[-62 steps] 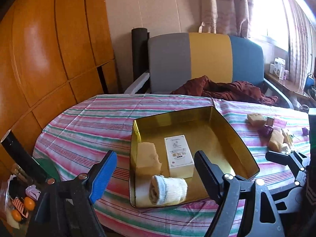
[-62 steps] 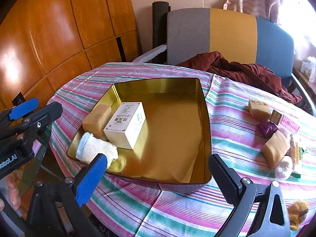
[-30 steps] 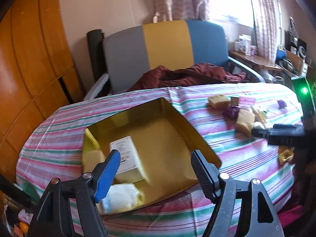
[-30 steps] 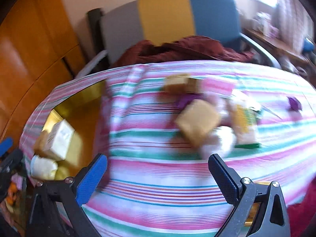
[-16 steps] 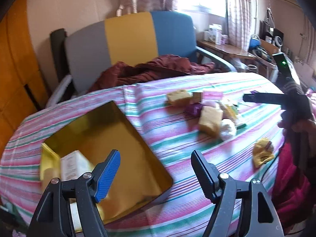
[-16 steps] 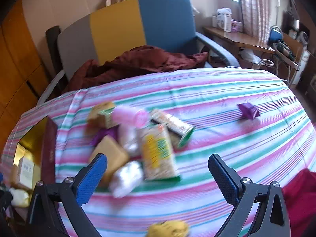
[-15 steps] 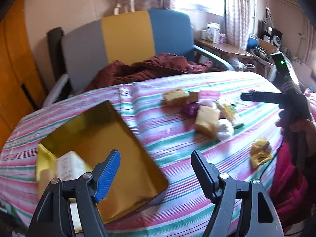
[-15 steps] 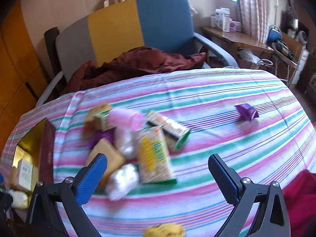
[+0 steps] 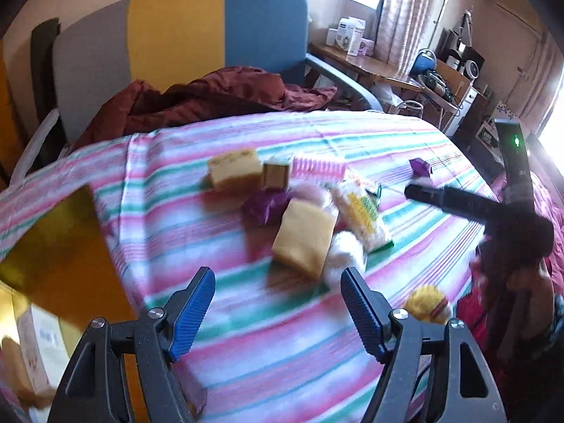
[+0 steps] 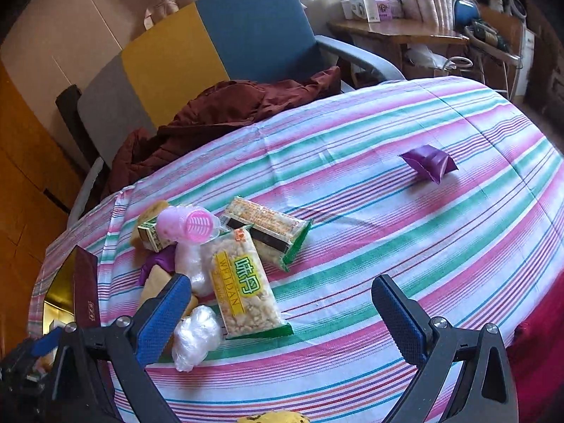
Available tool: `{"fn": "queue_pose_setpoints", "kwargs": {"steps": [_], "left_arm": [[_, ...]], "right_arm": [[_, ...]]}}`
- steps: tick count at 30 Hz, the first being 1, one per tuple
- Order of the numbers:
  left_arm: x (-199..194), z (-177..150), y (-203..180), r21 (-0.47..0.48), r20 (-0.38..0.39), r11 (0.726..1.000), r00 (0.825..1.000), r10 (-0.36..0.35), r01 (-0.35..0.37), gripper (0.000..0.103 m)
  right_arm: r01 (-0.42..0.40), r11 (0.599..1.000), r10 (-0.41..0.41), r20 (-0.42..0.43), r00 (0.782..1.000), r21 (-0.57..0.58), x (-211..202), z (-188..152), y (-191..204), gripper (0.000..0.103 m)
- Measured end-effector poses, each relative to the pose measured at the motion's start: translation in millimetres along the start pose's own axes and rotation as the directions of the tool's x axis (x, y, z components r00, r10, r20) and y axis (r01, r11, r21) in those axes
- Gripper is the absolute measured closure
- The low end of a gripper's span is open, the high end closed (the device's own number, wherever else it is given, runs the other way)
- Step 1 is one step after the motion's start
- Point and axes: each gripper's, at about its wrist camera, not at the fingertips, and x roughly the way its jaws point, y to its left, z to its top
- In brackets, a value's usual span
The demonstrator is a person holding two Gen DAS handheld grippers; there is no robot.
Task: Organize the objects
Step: 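Move both open tools back toward the remaining items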
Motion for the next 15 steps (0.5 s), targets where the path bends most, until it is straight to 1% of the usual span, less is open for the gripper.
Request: {"fn": "queue_pose_setpoints", "kwargs": {"steps": [3,6,8,9,10,12,15], "left_arm": [[8.5,21.8,-8.2,0.024,0.008,0.999,0.999,-0.035,0.035,0.032],[13.0,41.2,-26.5,0.147,0.057,0.989,0.998,-0.025,0.016,0.032],[24.6,53.2,-41.1,0.250,0.043,0.968,0.999,-0.025,0.013,0.032],[32.0,58.9,-46.0,0.274,0.029,0.962,0.999,-0.016,0.007,0.032],[40.2,65.2,-49.7,0.281,0.014,0.960,1.000,-0.008,0.004,0.032],[53.4,75.5,-53.8,0.279,-0.009,0.960,1.000,-0.020,0.021,0.032],[76.2,88.0,-57.4,0.257,-0.047,0.966,0.998,-0.031,0.042,0.032]], "right_arm": [[-0.001,0.999,0.002,-0.008,1.000,0.037,-1.3,1.7,-7.8,0.000],[-0.012,0.997,0.012,-0.002,1.000,0.073,-5.0,2.7,-15.7,0.000],[-0.021,0.996,0.021,0.000,1.000,0.090,-6.7,3.7,-19.3,0.000],[-0.026,0.995,0.027,-0.001,1.000,0.097,-7.1,4.2,-20.4,0.000],[-0.031,0.994,0.031,-0.003,1.000,0.101,-7.0,4.8,-20.8,0.000],[-0.038,0.994,0.039,-0.008,0.999,0.104,-7.0,5.5,-20.8,0.000],[-0.047,0.993,0.049,-0.014,0.999,0.106,-6.5,5.9,-21.3,0.000]]}}
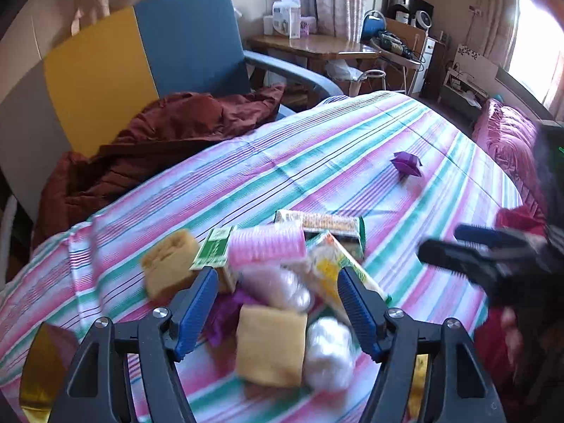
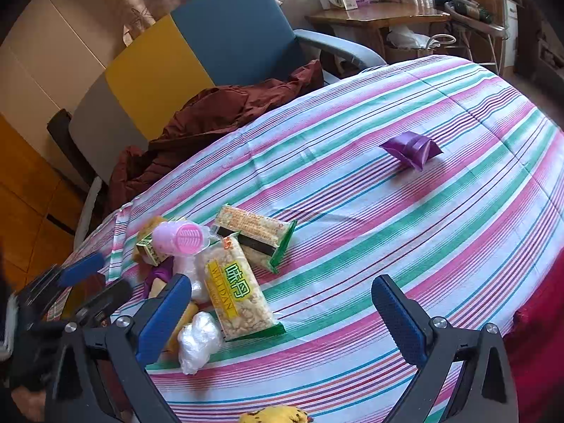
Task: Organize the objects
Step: 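Move both open tools back toward the remaining items, then grasp the pink hair roller with the left tool while the right tool grasps the snack bag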
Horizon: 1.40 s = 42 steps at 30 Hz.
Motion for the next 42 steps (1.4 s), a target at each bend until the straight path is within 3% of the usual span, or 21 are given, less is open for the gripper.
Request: {"fn": "queue_pose_setpoints", "kwargs": {"steps": [9,12,13,14,20,24,27,30,32,37,42], "left_arm": [[54.3,20.4,4.4,-0.043,-0.075,0.999,0.997,0.020,-0.023,0.032],[57.2,14.8,5.7,-0.043,-0.057,0.999,0.998,0.006,-0.009,0.046],[54.4,11.9,5.3,-0.042,-0.040,0.999,0.999,-0.006,0.005,0.067],[50.8,7.6,3.7,-0.031,-0.031,1.000,0.999,-0.007,0.006,0.078],[25.2,-28.2,1.8,-0.025,-0.002,0.996,0.996,-0.091,0.091,0.079],[9.9,-42.7,-3.0,0.003,0.016,0.996,0.996,-0.092,0.092,0.079],[7.3,-34.0,2.5,-0.006,0.017,0.995,0.995,-0.095,0.096,0.069],[9.9,-18.5,10.6,-0.026,0.019,0.994,0.995,-0.101,0.101,0.047],[17.4,-7.4,13.1,-0.015,0.005,0.998,0.998,-0.068,0.068,0.027],[36.8,15.2,5.0,0.082,-0.002,0.996,0.999,-0.046,0.046,0.027],[68.9,28.3,-0.8,0.151,-0.065,0.987,0.997,-0.046,0.056,0.027]], "right_arm": [[-0.013,1.000,0.013,-0.027,1.000,0.007,5.9,0.0,-2.2,0.000],[-0.016,1.000,0.016,-0.032,0.999,-0.007,8.2,-0.5,-0.7,0.000],[-0.017,1.000,0.016,-0.032,0.999,-0.014,9.2,-0.6,0.1,0.000],[-0.015,1.000,0.015,-0.034,0.999,-0.020,10.2,-0.6,0.5,0.000],[-0.002,0.999,0.000,-0.060,0.998,-0.046,17.8,-3.9,1.5,0.000],[0.008,0.998,-0.012,-0.077,0.997,-0.057,21.6,-6.3,3.7,0.000],[0.010,0.998,-0.015,-0.078,0.997,-0.067,21.5,-7.4,6.2,0.000],[0.010,0.998,-0.015,-0.086,0.996,-0.064,23.1,-7.3,5.7,0.000],[0.011,0.998,-0.016,-0.089,0.996,-0.060,23.6,-7.2,5.4,0.000],[0.003,0.998,-0.009,-0.100,0.995,-0.057,24.8,-6.4,4.3,0.000],[0.000,0.998,-0.007,-0.114,0.993,-0.056,28.3,-6.9,2.8,0.000]]}}
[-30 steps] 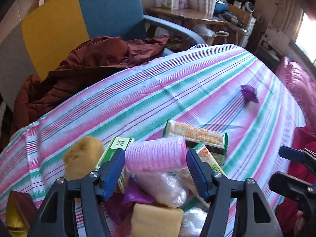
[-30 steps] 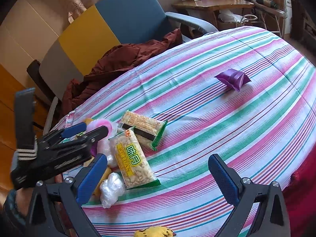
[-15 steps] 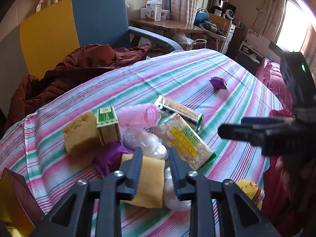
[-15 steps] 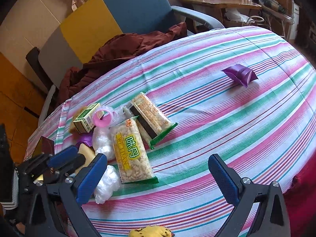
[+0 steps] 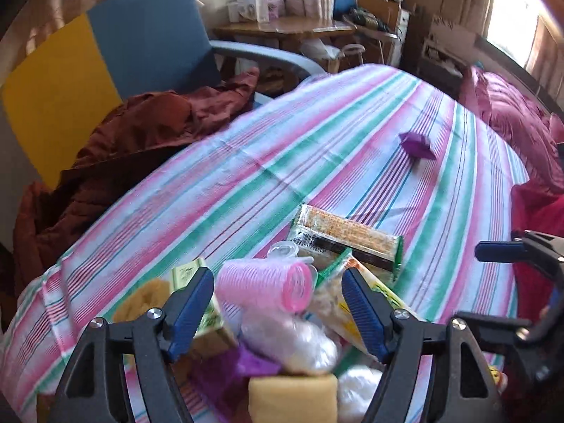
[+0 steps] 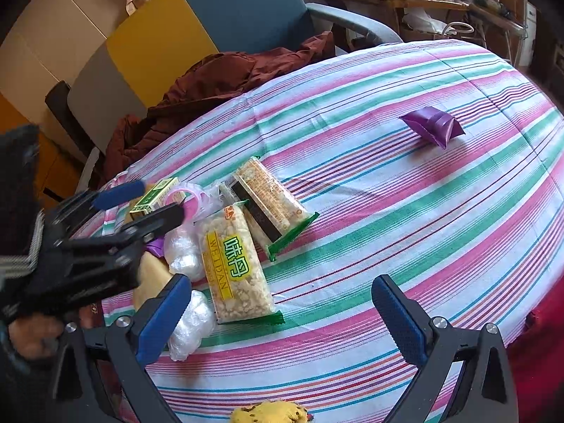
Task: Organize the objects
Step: 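Grasp the pink hair roller with the left tool while the right tool grasps the snack bag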
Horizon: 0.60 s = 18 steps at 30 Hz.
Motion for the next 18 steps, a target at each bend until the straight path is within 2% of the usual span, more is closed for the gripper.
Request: {"fn": "queue_pose_setpoints", "kwargs": {"steps": [3,4,7,10,13,16,18], "left_arm": [[21.6,1.2,3.2,-0.013,-0.054,0.999,0.998,-0.030,0.029,0.029],[24.4,0.9,3.0,-0.010,-0.039,1.000,0.999,-0.008,0.008,0.029],[23.8,-0.8,1.5,-0.025,-0.002,1.000,1.000,-0.004,0.004,0.040],[16.6,-6.9,-7.3,0.002,0.027,0.999,0.999,-0.032,0.032,0.042],[15.4,-15.4,-16.2,0.049,0.040,0.999,0.999,-0.008,0.006,0.043],[6.6,-21.0,-6.6,-0.011,0.066,0.999,0.997,-0.030,0.031,0.048],[-5.8,-24.2,1.4,-0.056,0.098,0.997,0.994,-0.046,0.052,0.048]], "right_arm": [[0.002,1.000,-0.002,-0.008,1.000,-0.003,3.2,-0.5,-0.3,0.000],[0.004,1.000,-0.004,-0.012,1.000,-0.005,4.7,-0.5,-0.3,0.000],[0.015,1.000,-0.015,-0.019,1.000,-0.012,9.3,-0.2,-1.0,0.000],[0.024,1.000,-0.024,-0.021,0.999,-0.015,11.1,-0.3,-1.3,0.000],[0.037,0.999,-0.038,-0.022,0.999,-0.027,12.7,-0.8,-0.1,0.000],[0.042,0.998,-0.044,-0.032,0.999,-0.037,15.8,-1.5,0.2,0.000],[0.028,0.999,-0.030,-0.039,0.999,-0.047,18.8,-1.4,1.6,0.000]]}}
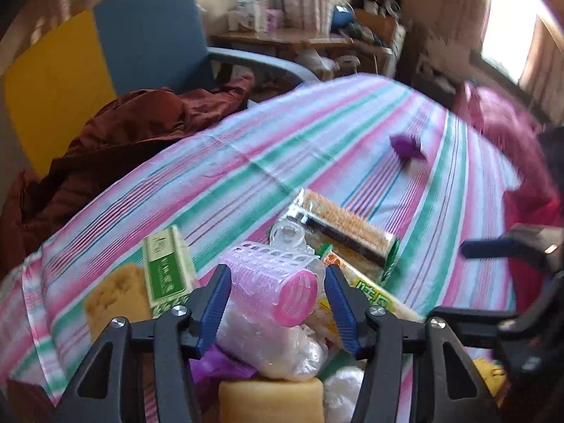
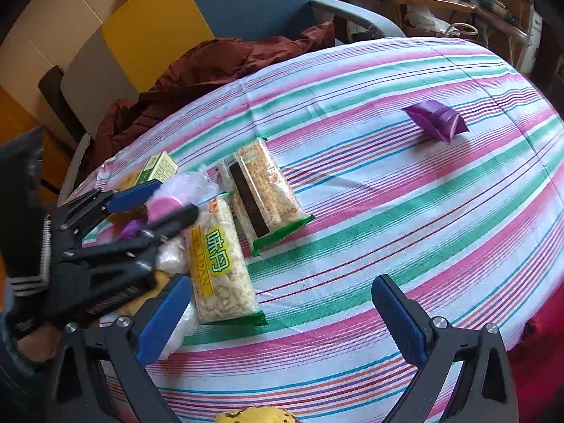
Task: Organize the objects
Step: 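Grasp the pink hair roller with the left tool while the right tool grasps the snack bag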
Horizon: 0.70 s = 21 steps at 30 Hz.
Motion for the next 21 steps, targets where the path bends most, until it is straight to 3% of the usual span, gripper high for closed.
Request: {"fn": "queue_pose_setpoints", "kwargs": {"steps": [7,10,12,17,19,20,21], "left_arm": [[-38.2,-10.3,13.4,-0.118,0.073,0.991,0.996,-0.051,0.060,0.048],[-59.4,-17.0,18.3,-0.182,0.125,0.978,0.989,-0.078,0.100,0.048],[-73.9,-21.4,21.1,-0.212,0.154,0.969,0.983,-0.096,0.128,0.048],[-99.9,-37.1,31.9,-0.316,0.213,0.925,0.966,-0.149,0.212,0.048],[-108.9,-44.5,33.2,-0.335,0.227,0.919,0.964,-0.136,0.208,0.048],[-115.0,-49.8,33.9,-0.344,0.229,0.917,0.965,-0.124,0.199,0.048],[-120.3,-54.7,34.8,-0.351,0.231,0.916,0.966,-0.114,0.192,0.048]], "right_arm": [[-0.035,0.994,0.034,-0.005,0.999,-0.101,13.4,0.7,20.6,0.002],[-0.022,0.991,0.020,-0.015,1.000,-0.131,23.7,0.6,26.4,0.007],[-0.027,0.990,0.023,-0.030,0.999,-0.139,30.4,0.6,28.5,0.016],[-0.014,0.981,0.005,-0.051,0.999,-0.193,45.2,-1.1,39.7,0.026],[-0.016,0.972,0.006,-0.043,0.999,-0.234,46.5,-2.0,47.4,0.039],[-0.038,0.970,0.028,-0.046,0.999,-0.241,45.5,-2.7,50.3,0.059],[-0.037,0.967,0.027,-0.045,0.999,-0.251,44.2,-3.8,53.2,0.060]]}}
